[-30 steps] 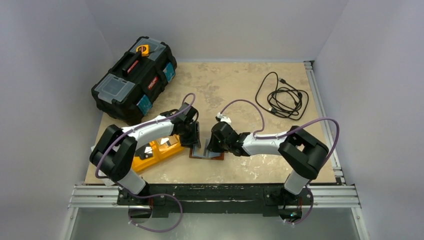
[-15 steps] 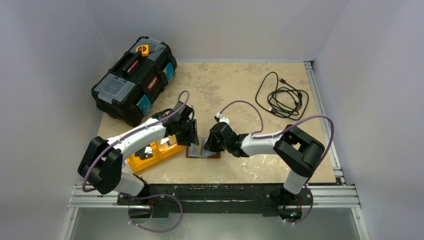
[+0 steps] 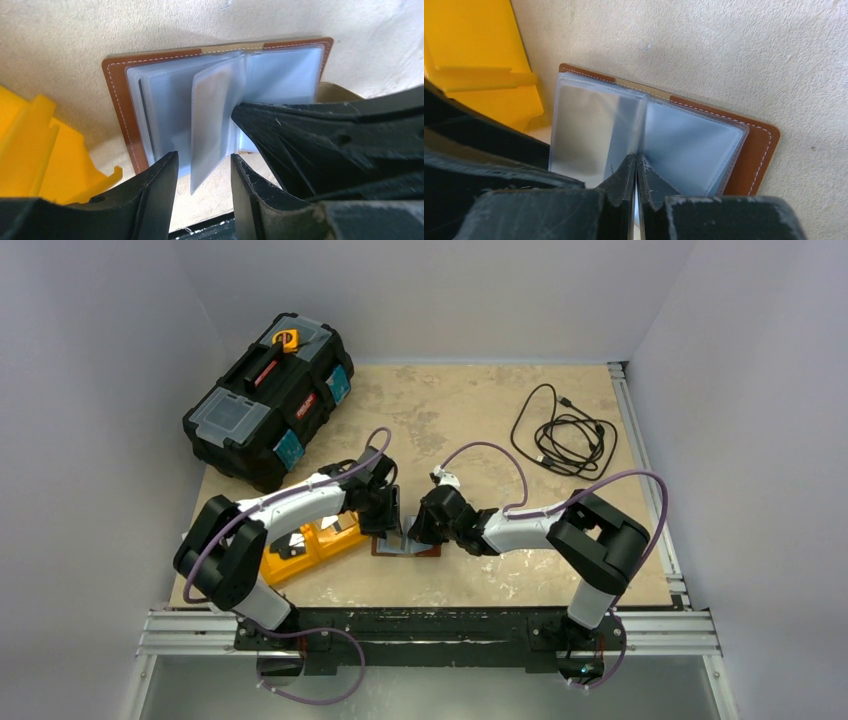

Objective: Take the credit cards out of the card holder
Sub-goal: Remove the credit card from the card holder.

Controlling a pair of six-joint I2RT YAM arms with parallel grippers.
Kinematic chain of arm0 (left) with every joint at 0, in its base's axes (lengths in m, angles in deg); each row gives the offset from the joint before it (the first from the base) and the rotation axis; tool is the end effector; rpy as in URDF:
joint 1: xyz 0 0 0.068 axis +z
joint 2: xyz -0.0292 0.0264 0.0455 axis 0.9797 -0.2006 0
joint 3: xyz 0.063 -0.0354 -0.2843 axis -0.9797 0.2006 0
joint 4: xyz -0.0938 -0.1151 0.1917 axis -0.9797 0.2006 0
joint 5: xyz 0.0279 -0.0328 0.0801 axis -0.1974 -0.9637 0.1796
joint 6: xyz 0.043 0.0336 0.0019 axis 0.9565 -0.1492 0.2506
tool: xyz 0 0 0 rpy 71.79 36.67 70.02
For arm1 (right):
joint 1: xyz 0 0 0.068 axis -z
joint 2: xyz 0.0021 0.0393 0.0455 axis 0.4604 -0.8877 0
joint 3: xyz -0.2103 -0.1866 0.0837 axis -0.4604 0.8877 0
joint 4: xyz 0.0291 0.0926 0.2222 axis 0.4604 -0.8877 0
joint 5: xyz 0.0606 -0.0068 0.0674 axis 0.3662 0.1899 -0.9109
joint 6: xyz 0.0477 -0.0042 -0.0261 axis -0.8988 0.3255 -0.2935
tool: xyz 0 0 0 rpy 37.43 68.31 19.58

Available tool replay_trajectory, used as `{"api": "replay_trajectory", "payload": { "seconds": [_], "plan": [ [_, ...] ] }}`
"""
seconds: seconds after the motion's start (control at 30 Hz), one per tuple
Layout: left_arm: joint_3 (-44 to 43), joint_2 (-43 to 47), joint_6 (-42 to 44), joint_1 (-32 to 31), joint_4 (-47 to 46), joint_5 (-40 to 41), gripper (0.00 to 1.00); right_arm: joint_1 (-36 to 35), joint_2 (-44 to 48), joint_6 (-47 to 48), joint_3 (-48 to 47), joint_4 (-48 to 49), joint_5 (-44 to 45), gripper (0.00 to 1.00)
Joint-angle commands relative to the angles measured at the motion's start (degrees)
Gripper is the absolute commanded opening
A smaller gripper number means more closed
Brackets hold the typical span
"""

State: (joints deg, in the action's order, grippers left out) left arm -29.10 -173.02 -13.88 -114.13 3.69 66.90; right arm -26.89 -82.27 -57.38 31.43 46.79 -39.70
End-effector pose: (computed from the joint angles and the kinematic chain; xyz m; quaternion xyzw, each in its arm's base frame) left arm 0.2145 -0.1607 0.2187 -0.0338 0.9785 -0.1745 0.1048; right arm 0.1914 0.2609 0.1683 0.0095 0.9147 0.3012 0.2693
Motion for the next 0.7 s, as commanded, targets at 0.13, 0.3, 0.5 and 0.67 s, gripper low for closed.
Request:
{"api": "replay_trajectory", "payload": {
  "seconds": [0.13,0.3,0.5,0.67],
  "plan": [
    [-1.1,-2.6,-0.4,-0.2,-5.3,-2.9,0.28,-0.5,-3.8,1.6,4.3,-13.6,0.0,0.01],
    [-1.0,-1.3,-0.5,-0.4,-4.3,-2.5,0.03,-0.5,1.6,3.3,3.2,-13.7,-0.2,0.16],
    [-2.5,-0.3,-1.4,-3.1,-1.4,0.7,0.06,-0.5,11.3,4.8,0.5,-18.3,0.2,0.32],
    [-5.7,-2.8,-2.9,-7.0,-1.3,0.6,0.29,-0.5,15.7,4.4,-0.3,-22.6,2.8,0.33]
  ]
}}
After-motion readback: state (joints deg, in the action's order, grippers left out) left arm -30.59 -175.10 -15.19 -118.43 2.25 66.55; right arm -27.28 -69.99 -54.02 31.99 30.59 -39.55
